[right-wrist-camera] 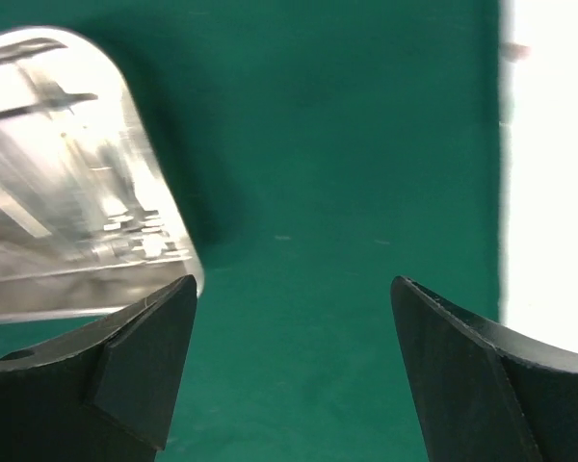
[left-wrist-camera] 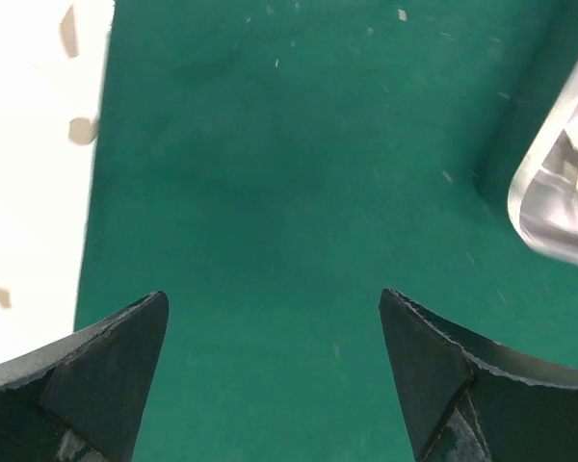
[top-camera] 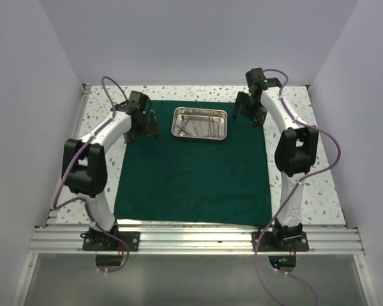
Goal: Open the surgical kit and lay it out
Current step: Open the surgical kit at the center of the board, then move the container from the surgical kit.
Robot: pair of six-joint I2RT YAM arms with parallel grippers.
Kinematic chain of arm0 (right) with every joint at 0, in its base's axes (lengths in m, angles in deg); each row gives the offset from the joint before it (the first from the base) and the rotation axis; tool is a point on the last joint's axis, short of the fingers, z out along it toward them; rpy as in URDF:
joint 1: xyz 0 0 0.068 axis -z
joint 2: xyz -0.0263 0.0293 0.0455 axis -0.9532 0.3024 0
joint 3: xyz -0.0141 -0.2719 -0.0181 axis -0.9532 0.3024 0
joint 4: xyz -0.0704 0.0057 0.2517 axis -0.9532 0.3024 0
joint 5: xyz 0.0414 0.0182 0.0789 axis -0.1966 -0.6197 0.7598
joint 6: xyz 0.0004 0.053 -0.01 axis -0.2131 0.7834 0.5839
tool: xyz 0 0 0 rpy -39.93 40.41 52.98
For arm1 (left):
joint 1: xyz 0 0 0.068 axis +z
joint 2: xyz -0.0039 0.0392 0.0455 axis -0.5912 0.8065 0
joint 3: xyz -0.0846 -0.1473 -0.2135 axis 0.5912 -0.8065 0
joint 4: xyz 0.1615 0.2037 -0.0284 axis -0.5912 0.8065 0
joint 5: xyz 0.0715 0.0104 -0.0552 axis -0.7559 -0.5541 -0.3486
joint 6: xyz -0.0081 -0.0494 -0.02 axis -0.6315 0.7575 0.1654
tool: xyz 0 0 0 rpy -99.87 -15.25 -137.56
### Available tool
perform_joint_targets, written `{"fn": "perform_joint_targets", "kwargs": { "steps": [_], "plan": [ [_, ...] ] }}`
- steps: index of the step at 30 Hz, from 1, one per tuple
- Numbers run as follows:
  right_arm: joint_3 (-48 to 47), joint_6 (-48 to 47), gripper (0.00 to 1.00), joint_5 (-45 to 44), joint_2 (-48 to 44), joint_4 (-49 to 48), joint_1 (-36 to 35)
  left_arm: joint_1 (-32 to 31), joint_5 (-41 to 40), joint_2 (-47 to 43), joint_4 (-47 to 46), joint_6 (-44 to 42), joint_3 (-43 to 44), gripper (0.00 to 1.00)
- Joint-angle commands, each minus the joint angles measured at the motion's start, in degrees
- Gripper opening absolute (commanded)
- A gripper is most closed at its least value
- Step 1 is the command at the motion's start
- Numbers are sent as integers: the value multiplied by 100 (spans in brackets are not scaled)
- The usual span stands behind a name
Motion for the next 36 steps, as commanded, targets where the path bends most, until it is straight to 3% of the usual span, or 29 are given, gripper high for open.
{"fn": "perform_joint_targets", "kwargs": {
  "steps": [1,10,14,20,21,23,24,36],
  "plan": [
    [-485,202,85,919,164,-164,-88,11,-145,524,-585,-261,279,94],
    [-1302,309,80,729,1025,-112,-492,73,92,1386,-857,-217,595,93],
    [-1610,352,68,360,1403,55,-536,91,144,1422,-875,-331,710,93],
    [-2058,247,33,-107,1931,126,-519,170,250,1439,-866,-419,631,92],
    [-2181,229,21,-124,2001,143,-519,187,267,1422,-901,-428,596,92],
    [-2313,203,10,-282,2177,205,-519,196,276,1404,-936,-472,499,92],
    [-2427,186,0,-344,2221,222,-519,213,276,1404,-945,-489,481,92],
    [-3008,-165,0,-854,2265,179,-123,337,435,1466,-1024,-586,262,92]
  ]
}}
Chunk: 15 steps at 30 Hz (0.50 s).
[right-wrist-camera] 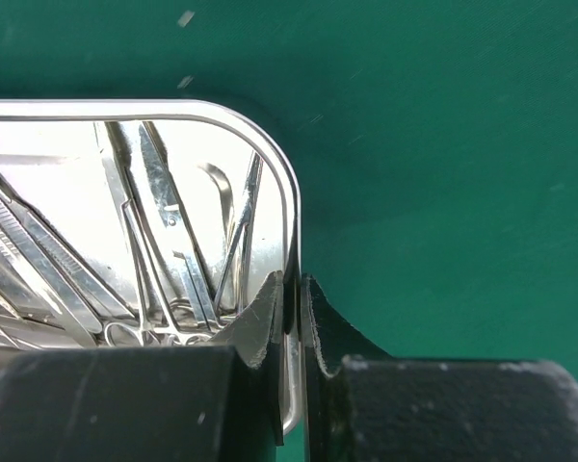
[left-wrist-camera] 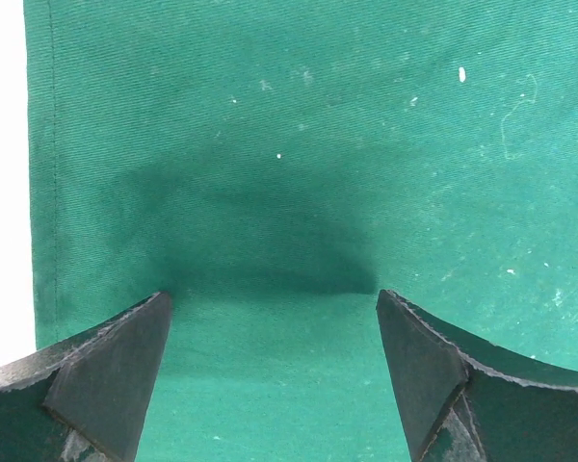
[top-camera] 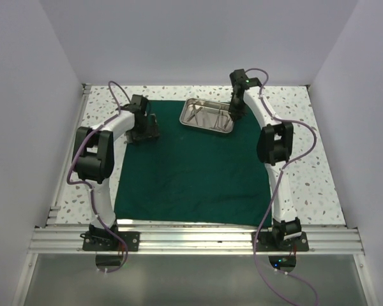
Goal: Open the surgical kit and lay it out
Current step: Move the container from the surgical kit.
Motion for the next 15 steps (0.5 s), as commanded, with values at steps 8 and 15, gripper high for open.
{"fn": "perform_joint_targets", "kwargs": {
  "steps": [8,15],
  "plan": [
    [-46,-1394,0,-654,-339,-139,472,88,122,10,-244,-119,-106,91],
    [-36,-1710,0,-978,-357,-209,718,88,140,-51,-218,-118,-158,91]
  ]
}}
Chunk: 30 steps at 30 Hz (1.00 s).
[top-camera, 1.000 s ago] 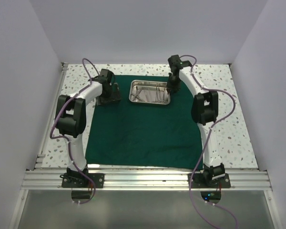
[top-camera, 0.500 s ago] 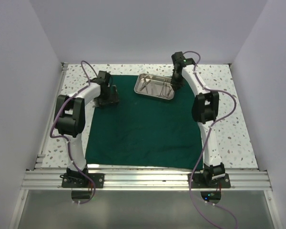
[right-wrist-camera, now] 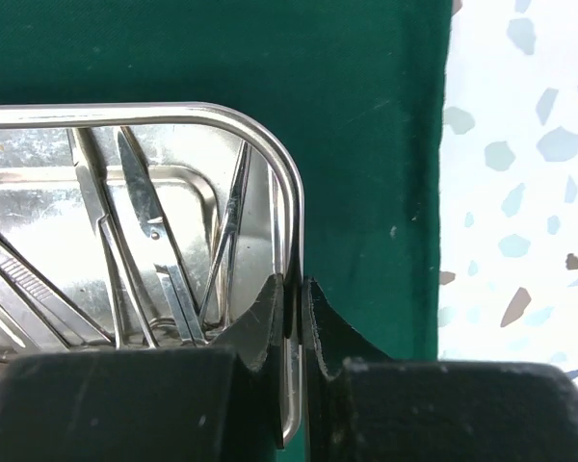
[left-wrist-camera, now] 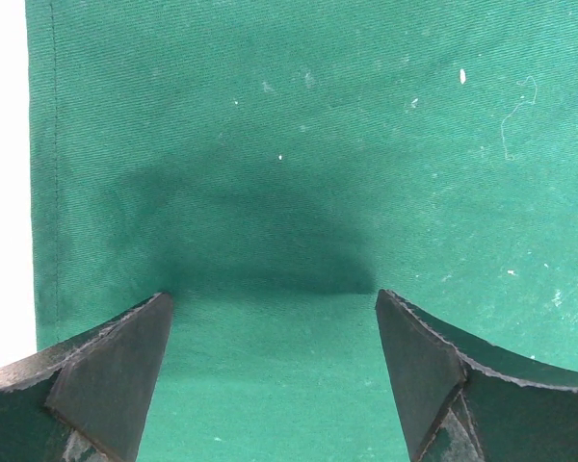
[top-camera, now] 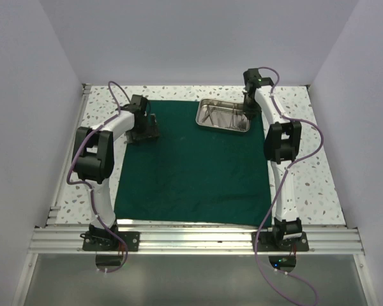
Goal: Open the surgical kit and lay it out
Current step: Move the container from the surgical kit.
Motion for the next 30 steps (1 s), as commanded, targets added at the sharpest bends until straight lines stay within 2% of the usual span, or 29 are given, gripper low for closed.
{"fn": "perform_joint_targets", "kwargs": {
  "steps": [1,9,11,13,21,24,28,30],
  "plan": [
    [-156,-473,0,-552,-361,-80,211,66,87,-69,-185,-105,-143,91],
    [-271,-395,1,-500,-405,-142,721,66,-9,-245,-115,-105,-363,90],
    [-314,-307,38,-387,-388,-124,818,66,-9,-297,-106,-88,-416,90],
    [-323,-271,97,-264,-388,-124,818,66,-1,-324,-71,-44,-434,90],
    [-429,-166,99,212,-510,-133,818,57,-1,-552,35,-9,-495,90],
    [-455,-140,99,220,-826,-168,818,57,-18,-684,87,9,-521,90],
    [-394,-8,99,1009,-1414,-379,740,48,-1,-982,123,26,-679,90],
    [-350,54,98,1055,-1504,-466,504,48,-1,-1176,123,18,-776,90]
  ]
}}
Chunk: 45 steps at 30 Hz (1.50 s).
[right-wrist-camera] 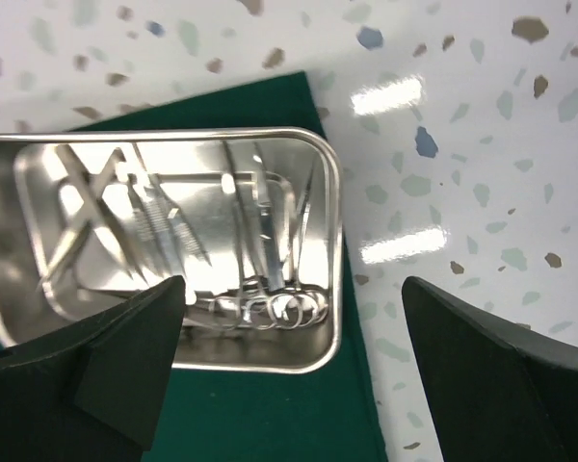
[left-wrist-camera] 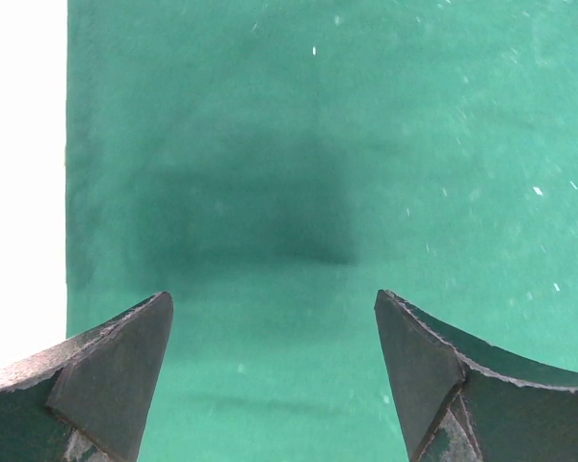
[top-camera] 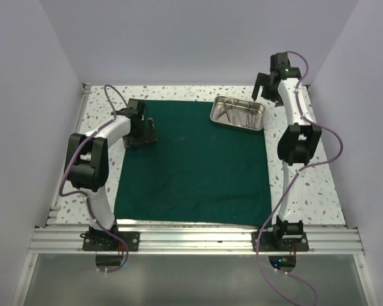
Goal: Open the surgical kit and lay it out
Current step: Move the container from the surgical kit, then pick up the medical item from the container.
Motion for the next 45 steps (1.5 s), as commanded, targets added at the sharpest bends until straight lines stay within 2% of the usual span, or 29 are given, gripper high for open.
{"fn": "perform_joint_targets", "kwargs": {
  "steps": [1,5,6,9,10,15,21,31,45],
  "plan": [
    [-166,76,98,491,-863,-364,-350,48,10,-597,94,37,-158,90],
    [-200,32,92,360,-505,-435,-763,48,10,-895,129,29,-421,90],
    [-253,75,86,351,-381,-391,-886,48,-7,-949,156,20,-457,90],
    [-315,163,80,281,-82,-391,-1036,48,-60,-1203,191,20,-632,90],
    [-307,190,74,167,23,-417,-1089,48,-69,-1326,226,20,-720,90],
    [-307,225,56,-219,261,-400,-1098,48,-78,-1582,279,29,-984,90],
    [-254,181,41,-695,472,-382,-1089,48,-86,-1670,340,11,-1221,90],
    [-175,243,34,-721,868,-496,-1098,48,-86,-1433,499,-68,-1028,90],
    [54,225,33,-774,1166,-611,-1098,48,-130,-1213,692,-138,-765,89]
  ]
}}
